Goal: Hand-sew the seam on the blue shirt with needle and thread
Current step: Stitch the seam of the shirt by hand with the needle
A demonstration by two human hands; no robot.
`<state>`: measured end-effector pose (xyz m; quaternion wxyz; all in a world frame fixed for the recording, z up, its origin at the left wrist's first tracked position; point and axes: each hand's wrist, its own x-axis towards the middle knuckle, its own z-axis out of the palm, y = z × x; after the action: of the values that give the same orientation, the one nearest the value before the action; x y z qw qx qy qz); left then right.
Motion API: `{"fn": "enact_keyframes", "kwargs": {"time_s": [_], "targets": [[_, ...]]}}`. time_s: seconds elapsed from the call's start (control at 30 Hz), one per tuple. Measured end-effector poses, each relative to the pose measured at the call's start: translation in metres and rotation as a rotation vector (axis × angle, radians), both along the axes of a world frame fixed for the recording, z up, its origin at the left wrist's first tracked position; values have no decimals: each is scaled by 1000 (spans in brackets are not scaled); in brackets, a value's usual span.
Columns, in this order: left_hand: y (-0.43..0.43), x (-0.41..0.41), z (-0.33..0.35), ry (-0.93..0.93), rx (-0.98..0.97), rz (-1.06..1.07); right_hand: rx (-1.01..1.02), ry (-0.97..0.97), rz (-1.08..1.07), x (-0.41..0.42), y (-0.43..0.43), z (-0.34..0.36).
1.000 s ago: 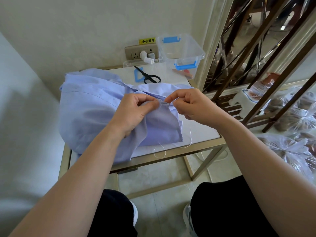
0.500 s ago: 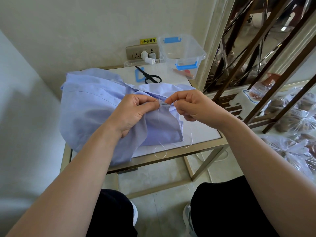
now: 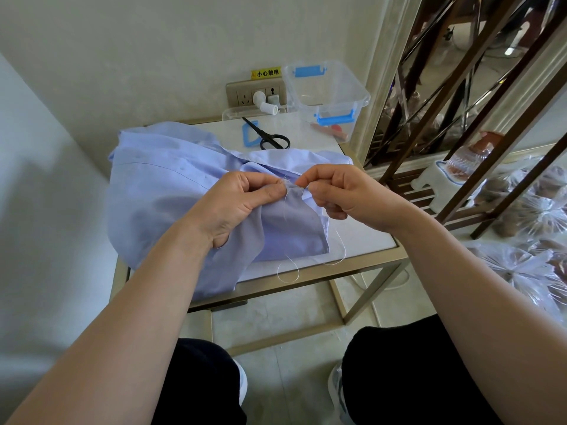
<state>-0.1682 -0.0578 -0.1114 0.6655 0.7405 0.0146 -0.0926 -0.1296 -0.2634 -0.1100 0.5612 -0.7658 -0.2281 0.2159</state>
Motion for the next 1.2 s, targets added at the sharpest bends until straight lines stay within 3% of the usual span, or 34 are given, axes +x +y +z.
{"fn": "enact_keyframes", "kwargs": {"time_s": [0.73,1.2], "targets": [[0,-1,7,58,-113,28,85,-3,49,4,0,-1],[-2,3,6,51,-121,112,54,-21,-90,3,7,0]]}}
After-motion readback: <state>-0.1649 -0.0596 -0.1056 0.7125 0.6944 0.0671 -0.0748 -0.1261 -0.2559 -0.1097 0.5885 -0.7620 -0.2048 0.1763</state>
